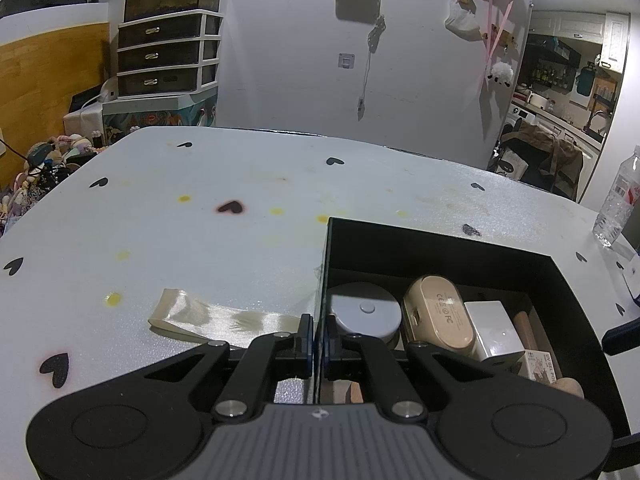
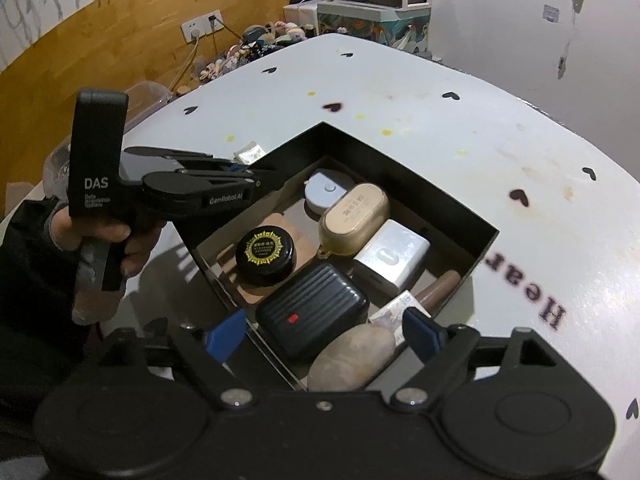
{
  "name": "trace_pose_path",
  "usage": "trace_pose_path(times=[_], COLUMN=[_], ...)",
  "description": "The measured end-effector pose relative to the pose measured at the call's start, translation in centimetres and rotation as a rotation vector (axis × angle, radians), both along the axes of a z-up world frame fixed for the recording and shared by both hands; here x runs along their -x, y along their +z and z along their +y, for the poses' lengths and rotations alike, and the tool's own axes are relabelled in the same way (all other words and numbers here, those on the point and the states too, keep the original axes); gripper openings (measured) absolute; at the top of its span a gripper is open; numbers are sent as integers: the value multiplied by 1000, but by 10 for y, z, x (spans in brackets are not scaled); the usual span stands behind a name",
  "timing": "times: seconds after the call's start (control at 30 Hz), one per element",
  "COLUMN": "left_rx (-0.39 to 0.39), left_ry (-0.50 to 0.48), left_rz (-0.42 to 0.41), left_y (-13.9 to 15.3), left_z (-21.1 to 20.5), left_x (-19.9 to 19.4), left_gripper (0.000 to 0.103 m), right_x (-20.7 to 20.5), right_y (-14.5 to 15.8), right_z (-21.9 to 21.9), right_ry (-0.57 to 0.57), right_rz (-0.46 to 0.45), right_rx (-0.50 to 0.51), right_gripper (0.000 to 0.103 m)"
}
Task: Organize rigid objects
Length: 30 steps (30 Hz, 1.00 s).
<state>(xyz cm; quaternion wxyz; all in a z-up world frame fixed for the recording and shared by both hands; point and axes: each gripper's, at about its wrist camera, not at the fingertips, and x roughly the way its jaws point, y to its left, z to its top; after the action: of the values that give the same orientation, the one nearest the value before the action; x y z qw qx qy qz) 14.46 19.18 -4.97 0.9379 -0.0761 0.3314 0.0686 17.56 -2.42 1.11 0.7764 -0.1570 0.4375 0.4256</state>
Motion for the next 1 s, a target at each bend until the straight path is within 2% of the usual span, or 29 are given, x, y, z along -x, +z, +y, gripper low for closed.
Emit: trace_pose_path(times=[0.17,0.47,0.6,0.83,1.0], left_rx=[-2,-4,-9,-14,-15], left_ry=[0,-1,-3,-14,-19], left_rz=[1,1,1,-4,-29], left_y=[0,0,1,3,9], left_z=[0,0,-1,-1,0], left_x=[0,0,0,2,7], left_gripper=[4,4,4,4,5], right_x=[6,24,34,49,67], right_y=[2,10,2,-7,-8], right_z=[-4,-29,-38,-50,-49], right_ry=[-52,-213,-282,-393,-455], right_rz=[-31,-76,-68,-118,-225], right_rx=[-15,-127,-163,-209,-241], right_gripper=[95,97,98,98,99])
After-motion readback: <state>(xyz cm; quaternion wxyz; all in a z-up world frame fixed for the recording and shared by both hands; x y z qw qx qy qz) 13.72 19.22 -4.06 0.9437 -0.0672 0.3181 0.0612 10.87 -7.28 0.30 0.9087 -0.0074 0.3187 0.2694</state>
